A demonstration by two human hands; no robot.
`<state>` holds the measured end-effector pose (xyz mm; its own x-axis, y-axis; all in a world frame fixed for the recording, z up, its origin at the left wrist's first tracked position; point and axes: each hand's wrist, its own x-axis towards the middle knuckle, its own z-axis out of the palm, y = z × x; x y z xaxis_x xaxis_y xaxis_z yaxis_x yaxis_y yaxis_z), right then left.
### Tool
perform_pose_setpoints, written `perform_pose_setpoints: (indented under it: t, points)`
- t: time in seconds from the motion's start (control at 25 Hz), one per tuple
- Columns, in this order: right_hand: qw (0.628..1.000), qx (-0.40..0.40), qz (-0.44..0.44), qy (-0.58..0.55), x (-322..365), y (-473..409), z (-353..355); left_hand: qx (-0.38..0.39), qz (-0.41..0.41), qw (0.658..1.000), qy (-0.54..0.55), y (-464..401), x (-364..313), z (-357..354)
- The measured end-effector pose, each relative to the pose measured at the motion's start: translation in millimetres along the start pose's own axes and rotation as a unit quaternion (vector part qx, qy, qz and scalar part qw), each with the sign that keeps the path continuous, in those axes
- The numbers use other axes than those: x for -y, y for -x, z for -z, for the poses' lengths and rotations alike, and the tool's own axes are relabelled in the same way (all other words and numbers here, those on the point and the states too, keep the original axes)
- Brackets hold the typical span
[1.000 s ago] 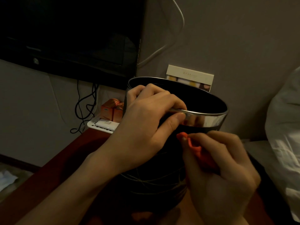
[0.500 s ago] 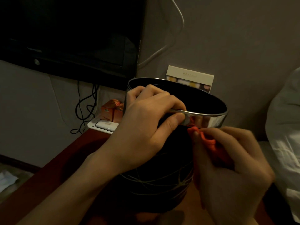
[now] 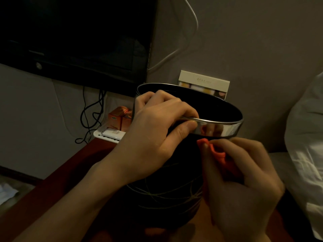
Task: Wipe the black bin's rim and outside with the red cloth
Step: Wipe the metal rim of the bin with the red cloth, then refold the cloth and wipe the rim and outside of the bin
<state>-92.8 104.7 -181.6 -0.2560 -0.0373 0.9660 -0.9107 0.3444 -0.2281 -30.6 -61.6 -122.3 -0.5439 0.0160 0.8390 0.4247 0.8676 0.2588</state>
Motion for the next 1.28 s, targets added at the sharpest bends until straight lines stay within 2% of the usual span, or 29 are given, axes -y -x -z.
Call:
perform_pose_setpoints:
  t: [0.12, 0.24, 0.4, 0.52, 0.6, 0.68, 0.72, 0.8, 0.84, 0.88, 0.96, 1.04, 1.16, 1.28]
  points:
    - [0.999, 0.038, 0.008, -0.011, 2, 9, -8, -0.013, -0.001, 1.0, -0.004, 0, 3, -2]
    - [0.997, 0.062, -0.02, -0.03, 3, 9, -7, -0.02, 0.004, 1.0, -0.018, 3, 3, -4]
    - [0.988, 0.078, -0.098, -0.088, 17, 5, 3, -0.002, 0.012, 0.999, -0.043, 13, -6, 2]
    - [0.968, 0.104, -0.182, -0.138, 37, 9, 18, -0.028, 0.007, 0.999, -0.014, 32, -23, 11]
    - [0.923, 0.116, -0.308, -0.2, 53, 13, 34, -0.032, 0.017, 0.999, 0.028, 60, -38, 16]
    - [0.859, 0.14, -0.433, -0.235, 59, 22, 51, 0.002, 0.113, 0.986, 0.126, 94, -54, 14]
    - [0.827, 0.156, -0.488, -0.232, 61, 30, 59, 0.034, 0.197, 0.96, 0.194, 110, -62, 12]
    - [0.747, 0.176, -0.593, -0.244, 66, 46, 69, 0.1, 0.372, 0.863, 0.327, 141, -69, -1]
    - [0.7, 0.172, -0.643, -0.258, 68, 57, 72, 0.135, 0.431, 0.817, 0.359, 156, -71, -9]
    - [0.662, 0.166, -0.68, -0.267, 68, 68, 74, 0.163, 0.458, 0.795, 0.363, 168, -72, -16]
    - [0.631, 0.169, -0.71, -0.263, 67, 92, 76, 0.2, 0.47, 0.775, 0.372, 183, -76, -25]
    - [0.639, 0.173, -0.708, -0.245, 61, 110, 77, 0.205, 0.471, 0.778, 0.363, 189, -77, -32]
    - [0.674, 0.181, -0.689, -0.196, 55, 124, 82, 0.192, 0.45, 0.824, 0.286, 190, -68, -40]
    - [0.728, 0.21, -0.64, -0.124, 52, 126, 91, 0.195, 0.401, 0.859, 0.252, 191, -54, -43]
